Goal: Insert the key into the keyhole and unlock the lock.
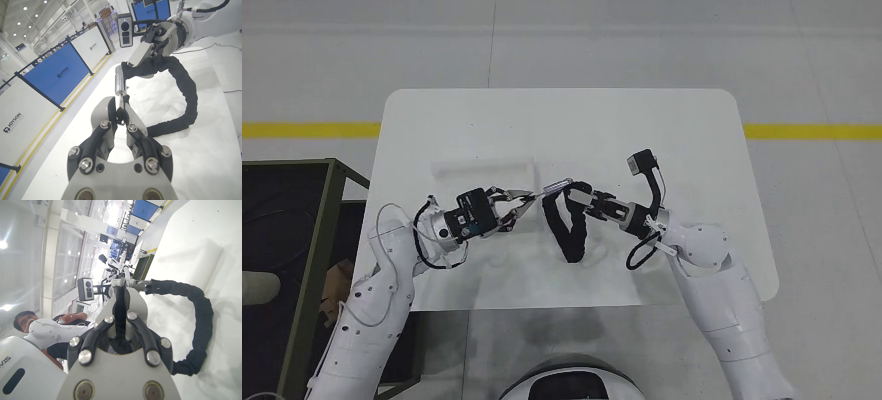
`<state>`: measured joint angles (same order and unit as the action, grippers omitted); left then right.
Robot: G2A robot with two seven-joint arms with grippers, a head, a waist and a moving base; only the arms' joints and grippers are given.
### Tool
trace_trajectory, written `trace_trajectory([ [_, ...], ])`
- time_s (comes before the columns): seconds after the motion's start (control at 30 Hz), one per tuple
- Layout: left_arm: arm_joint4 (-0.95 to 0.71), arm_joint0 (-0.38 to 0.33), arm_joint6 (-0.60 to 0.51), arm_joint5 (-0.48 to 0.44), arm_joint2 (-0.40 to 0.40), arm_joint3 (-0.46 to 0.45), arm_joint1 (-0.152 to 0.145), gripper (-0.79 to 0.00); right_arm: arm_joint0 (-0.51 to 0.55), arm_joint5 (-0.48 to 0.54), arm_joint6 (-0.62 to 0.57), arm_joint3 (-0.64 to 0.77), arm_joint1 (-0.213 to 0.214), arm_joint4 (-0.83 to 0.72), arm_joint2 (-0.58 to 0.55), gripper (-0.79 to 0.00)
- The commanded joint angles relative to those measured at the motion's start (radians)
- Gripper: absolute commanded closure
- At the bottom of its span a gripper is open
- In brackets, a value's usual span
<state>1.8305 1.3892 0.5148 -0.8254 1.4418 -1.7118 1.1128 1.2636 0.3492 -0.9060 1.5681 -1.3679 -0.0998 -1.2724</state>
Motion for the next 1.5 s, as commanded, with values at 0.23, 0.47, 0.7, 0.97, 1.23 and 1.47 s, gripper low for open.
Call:
trace_trajectory([
  [0.23,-0.123,-0.016,-0.016,-0.084,-0.002,0.057,0.002,-0.785,0.001,0.001,0.012,0.003,0.006,-0.015,0.007,0.0],
  [0.47,-0.157,0.003,-0.015,-0.079,-0.002,0.06,0.004,-0.785,-0.005,0.006,0.023,-0.005,0.009,-0.029,0.016,0.0],
  [0.7,-0.667,-0.008,-0.22,-0.187,-0.056,0.182,0.002,-0.785,-0.016,0.007,0.031,-0.015,0.012,-0.054,0.024,0.0],
  [0.97,-0.951,-0.043,-0.476,-0.187,-0.125,0.218,-0.013,-0.785,-0.003,0.004,0.047,-0.006,0.013,-0.049,0.026,0.0],
  [1.23,-1.108,-0.018,-0.545,-0.187,-0.126,0.182,-0.016,-0.366,0.03,-0.015,0.078,0.038,0.02,-0.02,0.034,0.0],
  [1.47,-1.143,-0.028,-0.566,-0.187,-0.112,0.193,-0.019,0.0,0.033,-0.023,0.073,0.045,0.025,-0.021,0.037,0.0],
])
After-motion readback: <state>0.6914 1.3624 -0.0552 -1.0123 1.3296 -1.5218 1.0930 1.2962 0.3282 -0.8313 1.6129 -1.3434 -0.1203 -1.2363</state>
